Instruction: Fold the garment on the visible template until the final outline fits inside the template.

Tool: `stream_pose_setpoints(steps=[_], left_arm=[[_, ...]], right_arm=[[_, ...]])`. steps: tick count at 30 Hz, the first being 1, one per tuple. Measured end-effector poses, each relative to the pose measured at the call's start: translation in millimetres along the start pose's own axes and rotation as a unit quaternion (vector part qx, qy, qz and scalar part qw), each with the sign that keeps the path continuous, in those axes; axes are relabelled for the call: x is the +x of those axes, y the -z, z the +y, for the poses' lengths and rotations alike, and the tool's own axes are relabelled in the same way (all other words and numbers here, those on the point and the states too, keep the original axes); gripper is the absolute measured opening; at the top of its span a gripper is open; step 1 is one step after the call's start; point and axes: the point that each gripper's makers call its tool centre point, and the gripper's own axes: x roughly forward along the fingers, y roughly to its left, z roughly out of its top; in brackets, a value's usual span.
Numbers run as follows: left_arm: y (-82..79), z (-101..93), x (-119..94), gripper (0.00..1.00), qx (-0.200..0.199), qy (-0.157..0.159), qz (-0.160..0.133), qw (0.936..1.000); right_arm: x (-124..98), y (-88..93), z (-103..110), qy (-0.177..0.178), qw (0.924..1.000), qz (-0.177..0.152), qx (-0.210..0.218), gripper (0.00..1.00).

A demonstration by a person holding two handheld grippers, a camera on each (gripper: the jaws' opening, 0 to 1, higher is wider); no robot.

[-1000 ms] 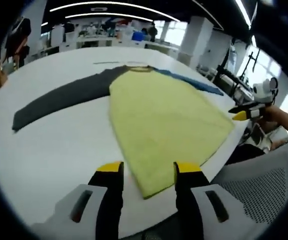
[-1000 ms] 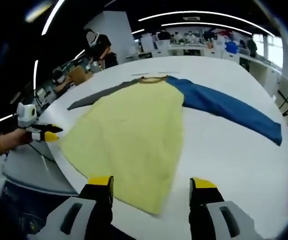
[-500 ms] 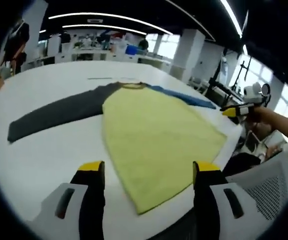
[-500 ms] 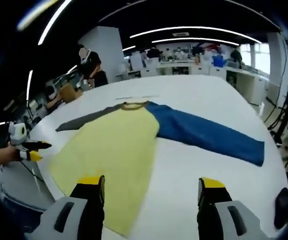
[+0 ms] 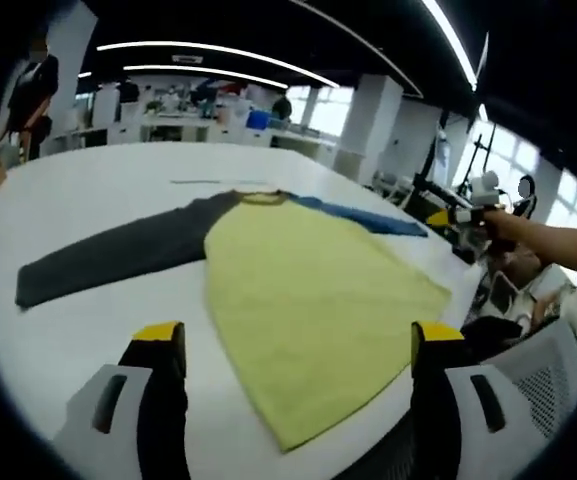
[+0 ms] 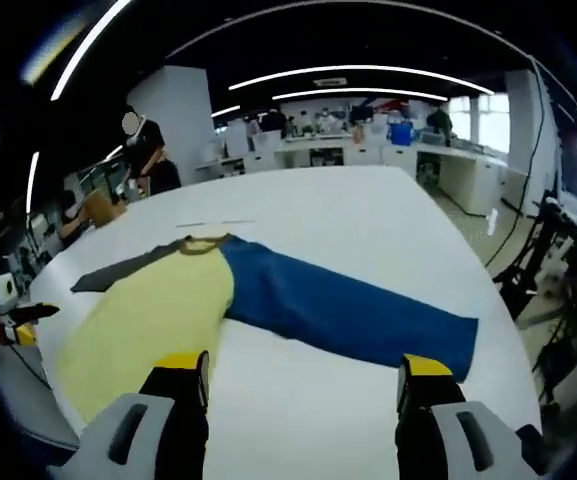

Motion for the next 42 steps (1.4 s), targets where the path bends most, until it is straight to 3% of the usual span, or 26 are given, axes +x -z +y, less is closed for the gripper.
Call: stream_pose_setpoints(steps=[3,9,16,30,37,42], left_arm=[[-2.7,-1.5,1,0.98,-0.001,0.002,-0.007,1.0],[-4.9,-5.7,1,0.99,0.019,0.005,-0.008,0.9998],[-7.4,-6.4,1,0.99,0.022,0.006,-0.007,0.9997],[-15.7,-9.1,0,0.99,-0.003,0.016,-0.024,0.9996],[-16.9,-9.1,-1,0.99,-0.007,0.016,-0.022,0.9996],[-17.8,-8.4,-2,0.99,-0.013,0.013,-0.026,0.9995]], right_arm=[[4,-6.7,-14,0.011,0.9999,-0.001,0.012,0.73],[11,-15.8,-38,0.028,0.9989,-0.007,0.036,0.73],[16,-5.4,-65,0.058,0.9964,0.016,0.06,0.73],[42,21.0,-137,0.116,0.9892,0.061,0.064,0.48],[44,37.0,-149,0.138,0.9843,0.085,0.07,0.42],[40,36.9,-147,0.15,0.9819,0.077,0.087,0.33]])
